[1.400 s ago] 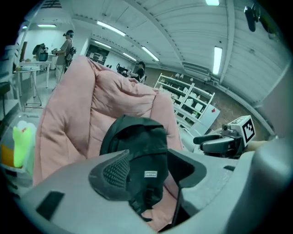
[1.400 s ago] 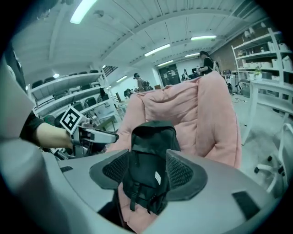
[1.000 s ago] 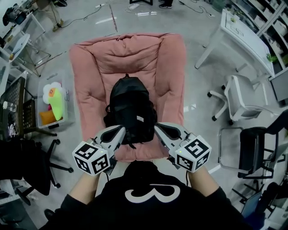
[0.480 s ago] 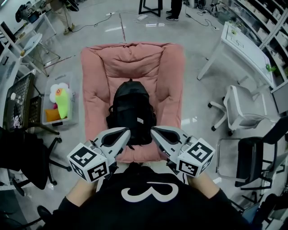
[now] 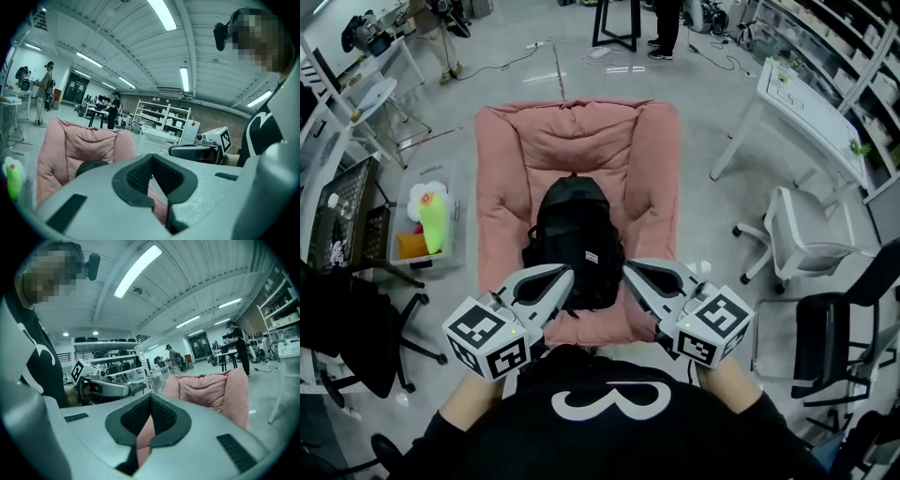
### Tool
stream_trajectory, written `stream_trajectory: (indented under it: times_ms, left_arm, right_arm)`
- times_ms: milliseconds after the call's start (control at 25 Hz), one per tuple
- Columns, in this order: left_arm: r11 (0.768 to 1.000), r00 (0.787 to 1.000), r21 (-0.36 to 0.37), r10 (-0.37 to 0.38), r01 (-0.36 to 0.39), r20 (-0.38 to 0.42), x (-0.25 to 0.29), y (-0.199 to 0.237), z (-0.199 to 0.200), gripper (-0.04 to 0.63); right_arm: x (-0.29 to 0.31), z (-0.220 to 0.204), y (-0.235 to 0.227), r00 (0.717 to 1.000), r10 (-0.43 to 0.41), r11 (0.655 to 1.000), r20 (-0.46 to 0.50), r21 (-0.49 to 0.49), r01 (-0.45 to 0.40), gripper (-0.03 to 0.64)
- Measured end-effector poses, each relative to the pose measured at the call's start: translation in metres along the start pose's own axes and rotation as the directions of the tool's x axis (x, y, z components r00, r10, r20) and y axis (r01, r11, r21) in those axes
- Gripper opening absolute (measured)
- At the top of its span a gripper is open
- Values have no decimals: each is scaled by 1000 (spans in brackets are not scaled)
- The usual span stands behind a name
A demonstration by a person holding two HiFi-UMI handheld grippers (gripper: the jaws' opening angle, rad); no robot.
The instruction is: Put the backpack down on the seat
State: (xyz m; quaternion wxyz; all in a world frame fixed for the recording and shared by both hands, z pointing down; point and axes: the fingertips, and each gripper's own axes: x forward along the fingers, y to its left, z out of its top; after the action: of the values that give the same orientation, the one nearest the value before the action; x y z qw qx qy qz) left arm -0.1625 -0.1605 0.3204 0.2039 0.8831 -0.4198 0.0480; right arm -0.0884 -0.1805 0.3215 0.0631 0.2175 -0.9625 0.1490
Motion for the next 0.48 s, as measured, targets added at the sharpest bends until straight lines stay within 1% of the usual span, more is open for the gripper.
stream_trajectory:
  times_ms: [120,320,480]
  left_arm:
    - [1000,1000,7,20,-20,0,1,5,-5,6]
    - [999,999,-7,46,-46,-11,11,21,-13,6]
    - [998,998,-15,54,-54,-16,17,30,-19,6]
  right_arm:
    - [0,-8,-4,1000,3,1000,-19,5,-3,3]
    - [9,-23,-18,998,-15,1000,-60,-21,14,3]
    - [16,-31,-24,998,-7,1000,-65,-1,7,3]
